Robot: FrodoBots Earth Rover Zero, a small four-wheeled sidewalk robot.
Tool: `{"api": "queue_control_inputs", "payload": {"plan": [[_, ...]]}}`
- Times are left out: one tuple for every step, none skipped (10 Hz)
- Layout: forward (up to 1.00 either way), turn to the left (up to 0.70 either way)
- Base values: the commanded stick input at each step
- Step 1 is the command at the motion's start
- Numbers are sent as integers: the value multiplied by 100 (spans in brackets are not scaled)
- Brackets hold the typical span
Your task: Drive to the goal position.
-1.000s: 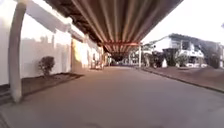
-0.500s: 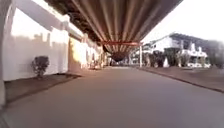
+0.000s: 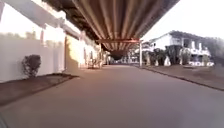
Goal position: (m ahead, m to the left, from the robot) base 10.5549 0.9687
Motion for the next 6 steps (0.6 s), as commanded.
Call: {"api": "queue_control_inputs", "payload": {"plan": [[70, 0], [70, 0], [70, 0], [70, 0], [70, 0], [70, 0]]}}
